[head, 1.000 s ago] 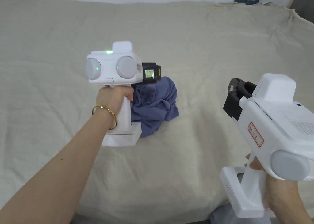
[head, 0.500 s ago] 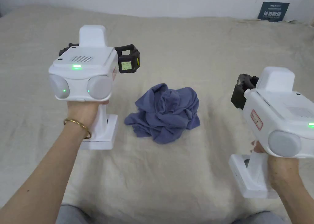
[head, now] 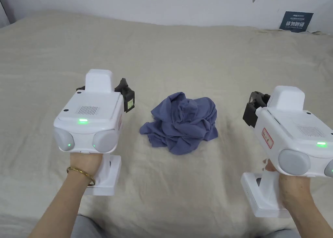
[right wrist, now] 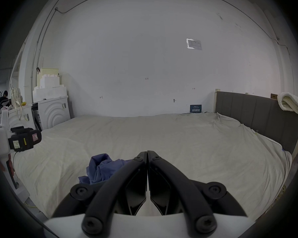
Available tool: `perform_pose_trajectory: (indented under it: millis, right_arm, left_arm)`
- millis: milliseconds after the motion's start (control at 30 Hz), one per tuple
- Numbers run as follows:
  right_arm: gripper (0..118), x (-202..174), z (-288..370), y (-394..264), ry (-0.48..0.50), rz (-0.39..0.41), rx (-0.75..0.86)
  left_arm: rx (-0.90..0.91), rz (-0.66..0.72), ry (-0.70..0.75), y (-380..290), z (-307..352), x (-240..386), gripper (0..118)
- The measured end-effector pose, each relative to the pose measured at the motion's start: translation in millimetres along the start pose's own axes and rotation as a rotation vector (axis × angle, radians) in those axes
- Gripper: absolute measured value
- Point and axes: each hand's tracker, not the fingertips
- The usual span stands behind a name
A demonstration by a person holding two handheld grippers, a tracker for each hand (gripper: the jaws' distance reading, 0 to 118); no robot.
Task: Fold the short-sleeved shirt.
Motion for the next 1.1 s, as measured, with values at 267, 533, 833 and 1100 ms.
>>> perform_pose_trajectory:
  millis: [267,533,833,1100]
  right_arm:
    - [0,1,15,-7,0.001,-0.016,0.001]
    - [0,1,19,-10,-0.003,-0.036,-0.01]
    - [0,3,24,-7,-0.002,-0.032,0.002]
    - [0,3,26,-4,0.001,-0.025,0.012]
  left_arm:
    - [-0.008,-0.005,0.001,-4,11,10,0]
    - [-0.014,-0.036,-0.012,-4,22,16,0]
    - [-0.034,-0.006,-0.022,-8,19,13,0]
    - [-0.044,0.016,-0.025,-8,21,13,0]
